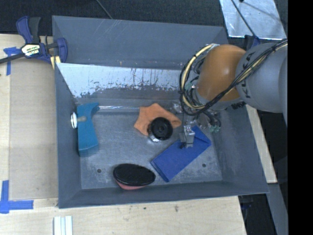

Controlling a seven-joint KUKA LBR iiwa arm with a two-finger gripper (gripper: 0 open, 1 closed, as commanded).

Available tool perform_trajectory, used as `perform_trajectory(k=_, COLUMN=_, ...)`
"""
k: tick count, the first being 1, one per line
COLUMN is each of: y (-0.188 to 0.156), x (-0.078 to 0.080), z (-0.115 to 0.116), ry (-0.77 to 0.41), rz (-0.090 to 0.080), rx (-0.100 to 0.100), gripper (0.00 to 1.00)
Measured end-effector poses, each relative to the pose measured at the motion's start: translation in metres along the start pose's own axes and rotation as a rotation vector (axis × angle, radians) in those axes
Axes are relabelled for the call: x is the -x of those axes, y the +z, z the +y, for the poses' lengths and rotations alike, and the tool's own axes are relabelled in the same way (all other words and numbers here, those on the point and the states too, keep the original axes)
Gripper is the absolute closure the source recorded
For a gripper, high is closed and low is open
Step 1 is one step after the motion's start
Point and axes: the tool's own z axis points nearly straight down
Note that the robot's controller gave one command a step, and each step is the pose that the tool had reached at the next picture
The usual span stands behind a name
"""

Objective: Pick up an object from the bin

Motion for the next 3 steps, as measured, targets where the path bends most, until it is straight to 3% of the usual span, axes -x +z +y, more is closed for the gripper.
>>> perform_trajectory(k=1, y=0.0, x=0.008, z=0.012, ry=-0.049, rz=0.002, rx=0.004, gripper=0.0)
perform_trajectory(k=2, y=0.0, x=-0.004, z=0.027, ry=0.028, rz=-0.003, rx=0.002, gripper=0.0)
perform_trajectory(k=3, y=0.0, x=-0.003, z=0.038, ry=0.035, rz=0.005, rx=0.002, gripper=0.0)
